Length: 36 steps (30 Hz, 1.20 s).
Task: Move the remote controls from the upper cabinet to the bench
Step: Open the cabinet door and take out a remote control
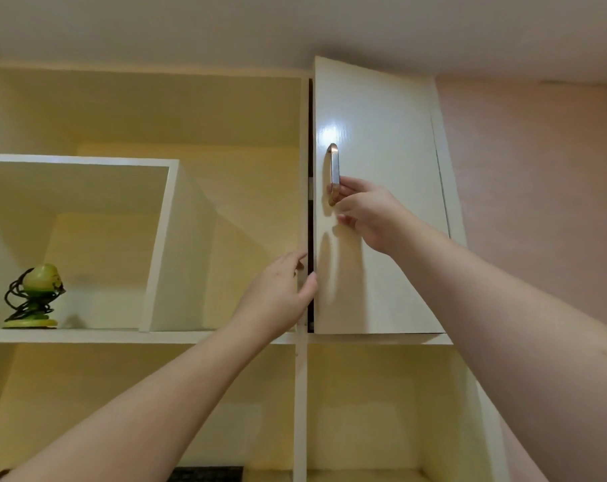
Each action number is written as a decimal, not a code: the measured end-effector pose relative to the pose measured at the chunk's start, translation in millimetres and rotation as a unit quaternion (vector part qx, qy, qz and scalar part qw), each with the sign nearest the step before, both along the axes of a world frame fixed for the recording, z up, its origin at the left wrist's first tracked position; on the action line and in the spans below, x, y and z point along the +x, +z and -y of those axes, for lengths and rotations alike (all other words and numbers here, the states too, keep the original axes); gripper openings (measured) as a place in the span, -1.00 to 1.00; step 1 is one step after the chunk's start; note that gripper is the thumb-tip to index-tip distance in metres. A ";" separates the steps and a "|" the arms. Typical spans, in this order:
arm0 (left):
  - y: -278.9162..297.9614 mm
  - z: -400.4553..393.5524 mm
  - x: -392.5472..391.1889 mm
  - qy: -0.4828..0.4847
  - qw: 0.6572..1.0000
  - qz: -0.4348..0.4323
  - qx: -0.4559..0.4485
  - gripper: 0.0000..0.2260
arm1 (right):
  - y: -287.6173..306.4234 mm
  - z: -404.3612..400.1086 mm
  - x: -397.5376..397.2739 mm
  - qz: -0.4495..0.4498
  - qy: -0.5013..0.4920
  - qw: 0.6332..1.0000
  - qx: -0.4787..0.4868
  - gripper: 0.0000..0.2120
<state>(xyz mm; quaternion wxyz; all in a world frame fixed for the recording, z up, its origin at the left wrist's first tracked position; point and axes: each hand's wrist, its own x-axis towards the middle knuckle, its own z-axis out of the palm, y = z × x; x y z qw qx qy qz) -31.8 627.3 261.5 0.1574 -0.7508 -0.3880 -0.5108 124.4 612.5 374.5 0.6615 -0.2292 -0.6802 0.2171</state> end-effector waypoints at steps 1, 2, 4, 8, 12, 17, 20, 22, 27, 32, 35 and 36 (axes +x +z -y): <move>-1.5 -0.6 4.0 -0.046 0.997 0.047 -0.045 -0.56 | 0.7 4.2 1.3 -0.005 0.009 1.000 -0.003 -0.48; -3.0 -0.6 8.4 -0.091 0.988 0.082 -0.090 -0.58 | 1.1 8.4 2.2 -0.008 0.018 1.000 -0.006 -0.50; -7.2 -0.2 18.1 -0.166 0.967 0.110 -0.160 -0.64 | 1.7 18.3 4.4 -0.012 0.032 0.999 -0.012 -0.58; -16.5 5.3 35.2 -0.214 0.952 0.127 -0.179 -0.72 | 0.2 35.1 9.0 -0.009 0.025 1.000 -0.009 -0.79; -19.4 10.2 38.1 -0.182 0.958 0.147 -0.168 -0.57 | -14.9 44.2 -0.4 0.084 -0.195 0.976 0.045 -0.56; -22.2 22.7 45.7 -0.181 0.962 0.152 -0.140 -0.68 | -42.5 45.4 -15.2 0.260 -0.438 0.849 0.136 -0.05; -26.0 27.5 46.5 -0.209 0.960 0.137 -0.129 -0.79 | -47.8 46.1 -6.8 0.294 -0.467 0.823 0.134 -0.06; -29.6 31.4 45.1 -0.245 0.950 0.143 -0.134 -0.88 | -52.2 49.6 -0.3 0.313 -0.485 0.804 0.143 -0.10; -33.0 50.6 50.7 -0.277 0.947 0.126 -0.108 -0.94 | -57.7 65.0 0.6 0.317 -0.503 0.791 0.148 -0.11; -36.1 69.6 62.3 -0.311 0.943 0.067 -0.101 -0.74 | -57.2 87.4 12.8 0.295 -0.486 0.812 0.127 -0.10; -37.0 83.2 83.0 -0.338 0.938 0.032 -0.067 -0.61 | -58.0 112.3 45.5 0.289 -0.459 0.829 0.135 -0.14; -38.6 87.3 93.5 -0.343 0.937 0.021 -0.056 -0.54 | -58.9 120.8 60.6 0.286 -0.444 0.837 0.142 -0.16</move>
